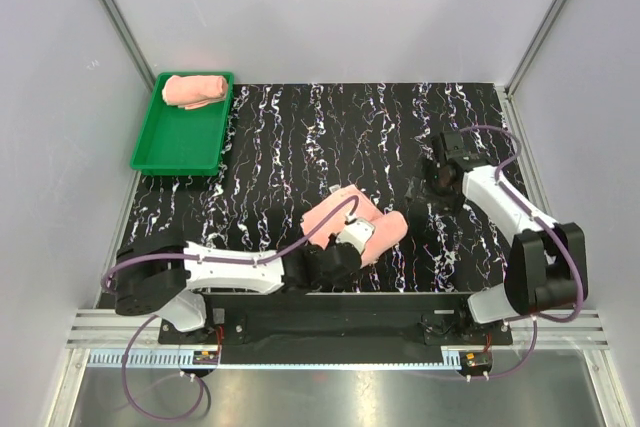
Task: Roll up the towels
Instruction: Roll the towel
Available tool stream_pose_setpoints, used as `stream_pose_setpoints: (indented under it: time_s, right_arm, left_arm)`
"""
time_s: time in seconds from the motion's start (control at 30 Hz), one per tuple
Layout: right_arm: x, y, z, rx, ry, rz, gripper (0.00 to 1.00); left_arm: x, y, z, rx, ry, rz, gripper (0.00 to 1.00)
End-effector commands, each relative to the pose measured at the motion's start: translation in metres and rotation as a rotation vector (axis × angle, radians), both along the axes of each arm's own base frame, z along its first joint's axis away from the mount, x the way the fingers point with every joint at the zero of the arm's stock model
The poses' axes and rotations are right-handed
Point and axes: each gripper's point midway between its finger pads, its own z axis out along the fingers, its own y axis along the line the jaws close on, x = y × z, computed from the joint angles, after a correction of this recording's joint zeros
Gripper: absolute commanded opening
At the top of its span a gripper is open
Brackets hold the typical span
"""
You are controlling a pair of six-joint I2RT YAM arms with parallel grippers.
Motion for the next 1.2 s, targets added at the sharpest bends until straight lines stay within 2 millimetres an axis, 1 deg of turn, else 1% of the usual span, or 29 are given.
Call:
stream_pose_setpoints:
  time_s: [0.0,0.03,0.1,0.13,0.17,0.2,0.23,0.27,0.3,0.33,0.37,0.4,0.43,0.47,0.53,0.63,0.67,0.7,0.77,0.87,0.9,0.93,1.0,1.03,1.1,1.17]
  right_arm:
    - [0.014,-0.023,0.052,-0.088,-0.132,-0.039,0.90]
    - [0.013,-0.024,0.065,-0.083,-0.161,-0.045,0.91]
    - [0.011,-0.024,0.075,-0.075,-0.183,-0.050,0.92]
    - [0.007,-0.024,0.082,-0.066,-0.202,-0.050,0.92]
    - [0.005,-0.022,0.084,-0.054,-0.204,-0.048,0.92]
    - [0.002,-0.021,0.086,-0.048,-0.208,-0.046,0.92]
    - [0.000,-0.020,0.091,-0.033,-0.225,-0.049,0.92]
    - [-0.004,-0.015,0.091,-0.006,-0.222,-0.032,0.92]
    - [-0.006,-0.013,0.092,0.009,-0.225,-0.023,0.92]
    - [-0.007,-0.010,0.097,0.030,-0.244,-0.020,0.92]
    - [-0.012,-0.003,0.094,0.071,-0.238,-0.008,0.92]
    - [-0.015,0.002,0.098,0.103,-0.253,0.007,0.92]
    - [-0.017,0.006,0.095,0.128,-0.256,0.009,0.92]
    - [-0.020,0.013,0.095,0.169,-0.256,0.031,0.92]
    - [-0.024,0.020,0.094,0.212,-0.271,0.048,0.92]
    - [-0.029,0.038,0.095,0.315,-0.300,0.101,0.93]
    - [-0.033,0.050,0.097,0.381,-0.300,0.137,0.93]
    - [-0.034,0.056,0.097,0.420,-0.306,0.157,0.93]
    - [-0.039,0.072,0.096,0.523,-0.324,0.186,0.94]
    - [-0.042,0.087,0.085,0.608,-0.335,0.202,0.96]
    - [-0.043,0.091,0.082,0.619,-0.337,0.205,0.97]
    - [-0.044,0.100,0.075,0.633,-0.335,0.223,0.98]
    - [-0.043,0.106,0.066,0.621,-0.336,0.225,1.00]
    - [-0.040,0.112,0.057,0.620,-0.327,0.227,1.00]
    - [-0.039,0.123,0.049,0.610,-0.327,0.240,1.00]
    - [-0.034,0.133,0.040,0.616,-0.340,0.248,1.00]
  left_arm:
    - [-0.001,-0.002,0.006,-0.095,0.111,-0.021,0.19]
    - [0.001,-0.003,0.013,-0.128,0.126,-0.021,0.19]
    - [0.005,-0.001,0.014,-0.176,0.192,-0.016,0.18]
    - [0.007,-0.001,0.023,-0.216,0.205,-0.017,0.18]
    - [0.009,-0.003,0.027,-0.251,0.226,-0.012,0.19]
    - [0.012,0.002,0.026,-0.271,0.265,-0.009,0.18]
    - [0.014,0.004,0.029,-0.290,0.281,-0.007,0.18]
    - [0.017,0.002,0.033,-0.326,0.299,-0.001,0.18]
    - [0.021,0.004,0.033,-0.356,0.337,-0.001,0.17]
    - [0.024,0.006,0.033,-0.374,0.355,0.000,0.17]
    - [0.025,0.006,0.034,-0.399,0.381,0.007,0.17]
    - [0.030,0.010,0.031,-0.424,0.411,0.011,0.16]
    - [0.033,0.012,0.029,-0.443,0.432,0.019,0.16]
    - [0.041,0.013,0.032,-0.498,0.466,0.028,0.15]
    - [0.042,0.021,0.020,-0.522,0.521,0.048,0.15]
    - [0.049,0.031,0.010,-0.586,0.595,0.080,0.14]
    - [0.051,0.033,0.008,-0.600,0.617,0.093,0.14]
    - [0.054,0.037,0.007,-0.617,0.632,0.098,0.13]
    - [0.057,0.042,-0.001,-0.615,0.660,0.125,0.13]
    - [0.065,0.050,-0.010,-0.614,0.697,0.174,0.13]
    - [0.069,0.054,-0.013,-0.608,0.709,0.200,0.13]
    - [0.070,0.057,-0.020,-0.594,0.730,0.219,0.13]
    - [0.074,0.060,-0.023,-0.596,0.758,0.232,0.13]
    - [0.074,0.062,-0.030,-0.585,0.780,0.249,0.13]
    - [0.075,0.065,-0.035,-0.587,0.806,0.264,0.13]
    - [0.075,0.067,-0.041,-0.580,0.828,0.278,0.13]
